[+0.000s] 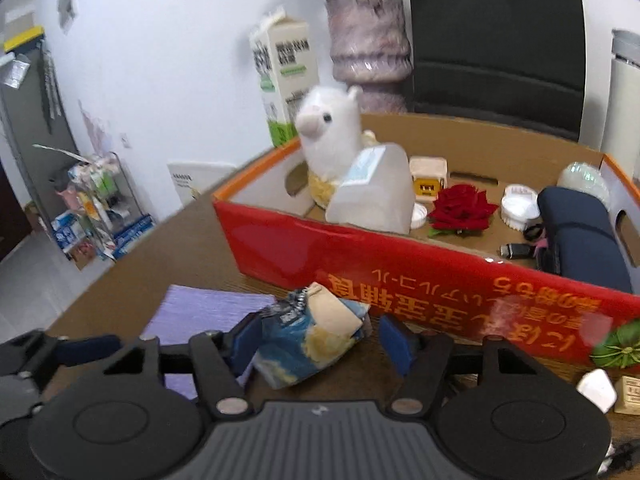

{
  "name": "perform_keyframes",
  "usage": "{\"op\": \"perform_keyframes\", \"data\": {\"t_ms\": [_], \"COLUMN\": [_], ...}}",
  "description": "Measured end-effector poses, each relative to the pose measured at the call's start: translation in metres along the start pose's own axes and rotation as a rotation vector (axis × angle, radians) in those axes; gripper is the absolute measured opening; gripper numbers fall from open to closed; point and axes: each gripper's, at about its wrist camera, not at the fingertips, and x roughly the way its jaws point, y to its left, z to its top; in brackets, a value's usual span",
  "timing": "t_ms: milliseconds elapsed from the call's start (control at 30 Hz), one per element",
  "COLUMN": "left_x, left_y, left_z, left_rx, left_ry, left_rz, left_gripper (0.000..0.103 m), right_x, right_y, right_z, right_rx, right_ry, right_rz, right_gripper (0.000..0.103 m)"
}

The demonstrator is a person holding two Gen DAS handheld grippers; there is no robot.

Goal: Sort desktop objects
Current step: 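Grasp the purple cloth bag with the left tool while the right tool grasps the blue snack packet, then lower the cloth bag and snack packet into the box and open both tools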

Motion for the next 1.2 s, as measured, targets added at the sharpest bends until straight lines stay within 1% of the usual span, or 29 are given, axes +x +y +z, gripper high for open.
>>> {"op": "perform_keyframes", "data": {"t_ms": [33,67,100,167,200,233,267,300,333,367,400,433,467,567,667,733,833,967,1100,1200], "left_x": [0.0,-0.001,-0.003,-0.007,-0.009,-0.01,-0.011,-0.013,-0.016,-0.019,-0.023,-0.028,-0.034,-0.054,-0.077,-0.094,-0.123,-0.155,-0.17,-0.171], "left_y": [0.0,0.0,-0.001,-0.004,-0.005,-0.007,-0.008,-0.01,-0.012,-0.016,-0.02,-0.024,-0.027,-0.029,-0.03,-0.035,-0.047,-0.059,-0.068,-0.071], "left_z": [-0.001,-0.001,-0.002,-0.003,-0.003,-0.003,-0.004,-0.005,-0.007,-0.01,-0.014,-0.017,-0.022,-0.037,-0.048,-0.054,-0.056,-0.049,-0.042,-0.034], "left_rx": [0.005,0.006,0.006,0.005,0.006,0.009,0.011,0.016,0.022,0.031,0.044,0.056,0.062,0.023,-0.031,-0.031,-0.001,0.031,0.051,0.065], "left_ry": [-0.004,-0.007,-0.016,-0.04,-0.046,-0.049,-0.053,-0.06,-0.064,-0.067,-0.069,-0.071,-0.074,-0.065,-0.064,-0.077,-0.129,-0.214,-0.256,-0.275], "left_rz": [0.001,0.001,0.003,0.005,0.003,0.004,-0.001,-0.007,-0.009,-0.007,-0.005,-0.003,-0.011,-0.089,-0.158,-0.197,-0.223,-0.267,-0.289,-0.298], "left_gripper": [0.103,0.1,0.096,0.073,0.069,0.062,0.051,0.044,0.031,0.021,0.018,0.012,0.009,0.007,0.007,0.007,0.007,0.007,0.007,0.007], "right_x": [0.001,0.002,0.001,-0.001,-0.004,-0.007,-0.011,-0.015,-0.021,-0.029,-0.039,-0.049,-0.061,-0.1,-0.139,-0.161,-0.189,-0.217,-0.234,-0.242], "right_y": [0.001,0.002,0.005,0.006,0.006,0.005,0.006,0.007,0.008,0.009,0.009,0.01,0.01,0.006,-0.001,-0.007,-0.017,-0.024,-0.026,-0.028], "right_z": [-0.001,-0.003,-0.005,-0.008,-0.01,-0.012,-0.016,-0.02,-0.023,-0.029,-0.035,-0.04,-0.047,-0.069,-0.094,-0.108,-0.124,-0.135,-0.137,-0.135], "right_rx": [-0.008,-0.022,-0.042,-0.058,-0.057,-0.051,-0.047,-0.051,-0.054,-0.053,-0.05,-0.048,-0.046,-0.022,0.023,0.06,0.102,0.112,0.111,0.112], "right_ry": [-0.01,-0.011,-0.015,-0.023,-0.024,-0.023,-0.024,-0.026,-0.029,-0.037,-0.05,-0.063,-0.083,-0.135,-0.175,-0.197,-0.22,-0.262,-0.296,-0.32], "right_rz": [-0.009,-0.023,-0.037,-0.05,-0.041,-0.03,-0.028,-0.034,-0.042,-0.05,-0.057,-0.063,-0.073,-0.084,-0.096,-0.109,-0.149,-0.194,-0.205,-0.192], "right_gripper": [0.056,0.046,0.033,0.025,0.015,0.012,0.012,0.011,0.01,0.009,0.008,0.008,0.008,0.007,0.006,0.006,0.006,0.006,0.006,0.006]}}
